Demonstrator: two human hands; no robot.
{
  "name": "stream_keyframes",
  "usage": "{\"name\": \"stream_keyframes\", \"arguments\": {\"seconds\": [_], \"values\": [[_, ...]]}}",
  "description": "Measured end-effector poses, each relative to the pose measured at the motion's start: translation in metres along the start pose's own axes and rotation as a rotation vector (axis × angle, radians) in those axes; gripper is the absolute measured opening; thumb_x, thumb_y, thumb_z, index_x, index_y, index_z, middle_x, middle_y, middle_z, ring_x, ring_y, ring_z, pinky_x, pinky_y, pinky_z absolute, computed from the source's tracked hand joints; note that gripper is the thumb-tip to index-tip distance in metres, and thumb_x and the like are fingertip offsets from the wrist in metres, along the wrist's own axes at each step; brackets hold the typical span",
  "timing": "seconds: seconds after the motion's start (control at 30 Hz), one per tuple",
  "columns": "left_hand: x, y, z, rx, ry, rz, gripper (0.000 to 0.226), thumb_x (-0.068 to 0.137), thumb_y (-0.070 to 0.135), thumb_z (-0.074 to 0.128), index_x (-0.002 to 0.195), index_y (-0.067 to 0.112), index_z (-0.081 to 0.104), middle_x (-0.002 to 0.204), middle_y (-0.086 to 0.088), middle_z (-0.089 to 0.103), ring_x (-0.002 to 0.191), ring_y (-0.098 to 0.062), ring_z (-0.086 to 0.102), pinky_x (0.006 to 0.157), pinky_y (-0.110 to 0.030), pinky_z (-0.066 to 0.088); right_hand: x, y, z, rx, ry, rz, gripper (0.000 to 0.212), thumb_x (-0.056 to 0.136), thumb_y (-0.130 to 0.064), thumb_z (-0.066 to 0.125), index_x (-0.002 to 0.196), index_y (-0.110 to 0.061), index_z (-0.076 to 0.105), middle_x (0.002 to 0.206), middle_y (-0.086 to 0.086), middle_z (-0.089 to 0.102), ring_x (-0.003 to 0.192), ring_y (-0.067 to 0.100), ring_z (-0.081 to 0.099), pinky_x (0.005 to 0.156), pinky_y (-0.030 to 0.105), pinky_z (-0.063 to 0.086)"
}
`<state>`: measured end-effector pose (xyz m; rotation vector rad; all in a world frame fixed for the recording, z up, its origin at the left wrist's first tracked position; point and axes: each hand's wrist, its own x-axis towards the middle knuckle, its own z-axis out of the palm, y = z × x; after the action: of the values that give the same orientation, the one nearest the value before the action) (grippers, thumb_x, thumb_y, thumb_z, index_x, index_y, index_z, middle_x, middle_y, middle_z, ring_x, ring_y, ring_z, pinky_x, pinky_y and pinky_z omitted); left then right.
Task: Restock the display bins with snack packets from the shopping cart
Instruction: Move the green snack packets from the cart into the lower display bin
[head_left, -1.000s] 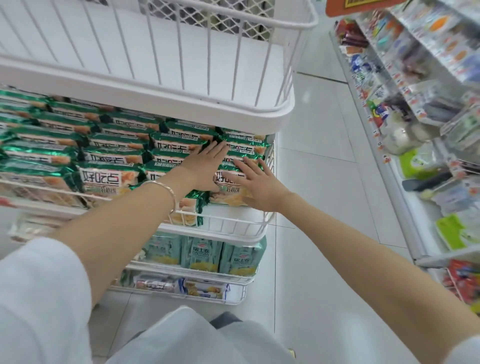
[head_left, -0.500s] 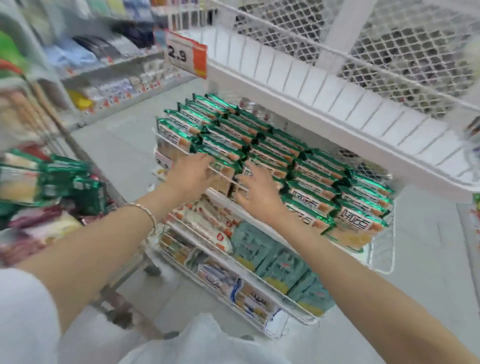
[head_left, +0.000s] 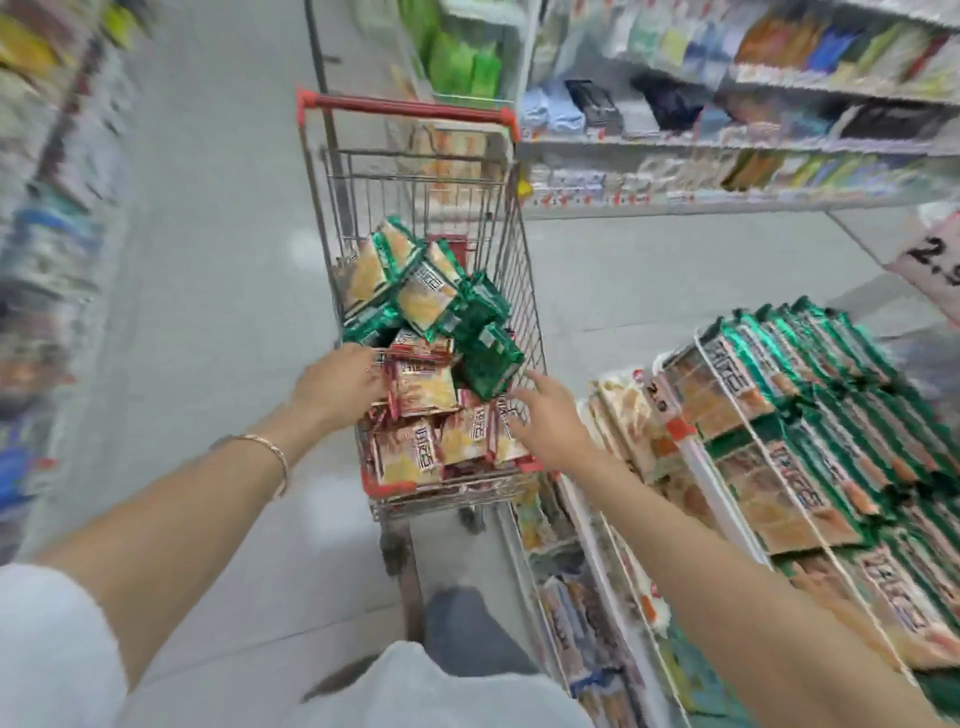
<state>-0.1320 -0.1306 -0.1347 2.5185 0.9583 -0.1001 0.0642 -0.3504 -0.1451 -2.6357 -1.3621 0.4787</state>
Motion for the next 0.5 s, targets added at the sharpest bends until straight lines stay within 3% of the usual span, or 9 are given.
{"name": "stream_keyframes", "arguments": {"seconds": [0.07,0.13,0.2,0.27,0.33,0.37,0.4,0.5], "values": [[-0.002,-0.024,-0.010,-0.053,0.018,-0.093,0.050,0.085,0.044,0.045,0.117,0.011,0.063,0.117,-0.015,0.063,0.113,-0.037,0.060,0.094,-0.048,0.050,0.032,-0.016,0.012,-0.021,-0.062,-0.034,0.046,0.093,-0.029,0.061,0.138,-0.019,0.058,0.159,0.014,0.031,0.145,0.036,0.029,0.120,0.045,0.023],[0.004,-0.045,-0.016,-0.111,0.038,-0.177,0.043,0.092,0.032,0.049,0.121,0.004,0.062,0.124,-0.018,0.061,0.120,-0.037,0.056,0.100,-0.046,0.046,0.065,-0.032,0.019,-0.036,-0.121,-0.052,0.047,0.094,-0.032,0.060,0.140,-0.020,0.055,0.160,0.014,0.030,0.146,0.036,0.030,0.120,0.046,0.025],[0.016,-0.062,-0.021,-0.140,0.062,-0.242,0.035,0.095,0.022,0.055,0.125,0.006,0.060,0.129,-0.017,0.058,0.123,-0.035,0.054,0.102,-0.043,0.044,0.101,-0.046,0.021,-0.035,-0.158,-0.078,0.051,0.094,-0.033,0.061,0.142,-0.021,0.052,0.160,0.013,0.030,0.146,0.035,0.031,0.121,0.047,0.025],[0.034,-0.076,-0.025,-0.176,0.085,-0.317,0.038,0.095,0.024,0.057,0.130,0.010,0.057,0.135,-0.014,0.054,0.122,-0.033,0.055,0.102,-0.041,0.044,0.140,-0.060,0.019,0.023,-0.164,-0.101,0.054,0.095,-0.031,0.061,0.145,-0.017,0.048,0.158,0.013,0.033,0.143,0.031,0.037,0.119,0.045,0.029],[0.052,-0.088,-0.032,-0.231,0.106,-0.396,0.039,0.096,0.027,0.057,0.133,0.013,0.055,0.138,-0.011,0.052,0.120,-0.030,0.056,0.101,-0.040,0.044,0.181,-0.079,0.010,0.233,-0.179,-0.060,0.055,0.096,-0.028,0.062,0.147,-0.012,0.044,0.149,0.010,0.045,0.114,0.024,0.061,0.097,0.038,0.049],[0.061,-0.091,-0.036,-0.259,0.112,-0.438,0.039,0.096,0.028,0.056,0.134,0.015,0.055,0.138,-0.010,0.051,0.119,-0.029,0.056,0.100,-0.040,0.044,0.201,-0.090,0.003,0.382,-0.194,0.001,0.056,0.097,-0.028,0.062,0.147,-0.010,0.042,0.141,0.009,0.051,0.092,0.020,0.066,0.079,0.033,0.055],[0.071,-0.095,-0.040,-0.292,0.118,-0.479,0.039,0.096,0.028,0.056,0.134,0.015,0.055,0.137,-0.010,0.052,0.117,-0.028,0.057,0.099,-0.040,0.044,0.221,-0.102,-0.002,0.505,-0.217,0.066,0.057,0.098,-0.029,0.061,0.147,-0.009,0.039,0.136,0.008,0.054,0.084,0.022,0.068,0.071,0.032,0.056],[0.096,-0.103,-0.049,-0.435,0.171,-0.584,0.037,0.095,0.024,0.057,0.131,0.015,0.057,0.136,-0.007,0.054,0.112,-0.026,0.057,0.096,-0.037,0.045,0.282,-0.129,-0.008,0.606,-0.259,0.170,0.063,0.098,-0.032,0.062,0.148,-0.005,0.036,0.137,0.017,0.057,0.114,0.034,0.063,0.094,0.042,0.052]]}}
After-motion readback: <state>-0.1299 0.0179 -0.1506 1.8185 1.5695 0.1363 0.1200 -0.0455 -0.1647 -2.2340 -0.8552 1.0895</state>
